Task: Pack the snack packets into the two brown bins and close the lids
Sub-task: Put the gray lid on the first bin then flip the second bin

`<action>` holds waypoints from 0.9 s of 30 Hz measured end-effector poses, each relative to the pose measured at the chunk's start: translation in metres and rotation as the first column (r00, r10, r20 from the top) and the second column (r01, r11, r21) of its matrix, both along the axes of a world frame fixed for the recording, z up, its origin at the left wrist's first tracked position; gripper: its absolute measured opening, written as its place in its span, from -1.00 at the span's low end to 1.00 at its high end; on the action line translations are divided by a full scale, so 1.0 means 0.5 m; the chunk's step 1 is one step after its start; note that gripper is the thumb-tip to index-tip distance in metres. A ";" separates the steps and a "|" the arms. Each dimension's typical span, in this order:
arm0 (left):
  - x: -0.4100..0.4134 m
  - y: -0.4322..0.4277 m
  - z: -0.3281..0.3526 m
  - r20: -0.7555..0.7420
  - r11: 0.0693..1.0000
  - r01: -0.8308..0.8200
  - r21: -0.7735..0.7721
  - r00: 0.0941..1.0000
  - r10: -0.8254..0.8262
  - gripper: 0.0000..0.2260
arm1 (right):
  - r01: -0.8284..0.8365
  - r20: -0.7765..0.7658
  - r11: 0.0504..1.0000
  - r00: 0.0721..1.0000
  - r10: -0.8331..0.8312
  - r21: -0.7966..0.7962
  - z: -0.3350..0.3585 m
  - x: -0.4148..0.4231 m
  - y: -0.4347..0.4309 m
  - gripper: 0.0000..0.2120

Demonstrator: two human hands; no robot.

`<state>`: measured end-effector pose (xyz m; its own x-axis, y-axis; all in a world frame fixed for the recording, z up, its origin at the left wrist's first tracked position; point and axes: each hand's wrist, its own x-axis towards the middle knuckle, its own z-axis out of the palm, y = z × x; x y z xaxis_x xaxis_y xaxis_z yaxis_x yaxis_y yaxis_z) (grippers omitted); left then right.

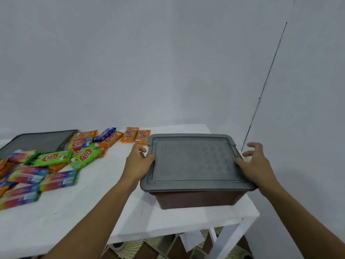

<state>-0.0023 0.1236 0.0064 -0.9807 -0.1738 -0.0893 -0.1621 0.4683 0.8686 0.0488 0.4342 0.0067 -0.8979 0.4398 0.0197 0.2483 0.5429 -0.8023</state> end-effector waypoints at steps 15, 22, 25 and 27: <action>0.008 0.022 0.006 0.185 0.977 -0.063 0.205 0.982 0.024 -0.76 | -0.061 0.127 0.998 0.990 0.057 0.034 -0.004 -0.020 0.034 -0.77; 0.044 0.040 0.002 0.013 0.963 0.065 -0.263 0.998 -0.064 -0.55 | -0.217 0.070 0.945 0.976 0.206 0.245 -0.003 0.001 0.012 -0.50; 0.046 0.038 -0.003 -0.028 0.980 0.046 -0.194 0.998 -0.052 -0.56 | -0.175 0.012 0.977 0.985 0.175 0.122 -0.001 0.001 0.012 -0.57; 0.040 0.027 -0.008 -0.039 0.998 0.010 -0.065 0.999 -0.013 -0.62 | -0.131 -0.024 0.991 0.991 0.130 -0.009 -0.003 0.001 0.010 -0.61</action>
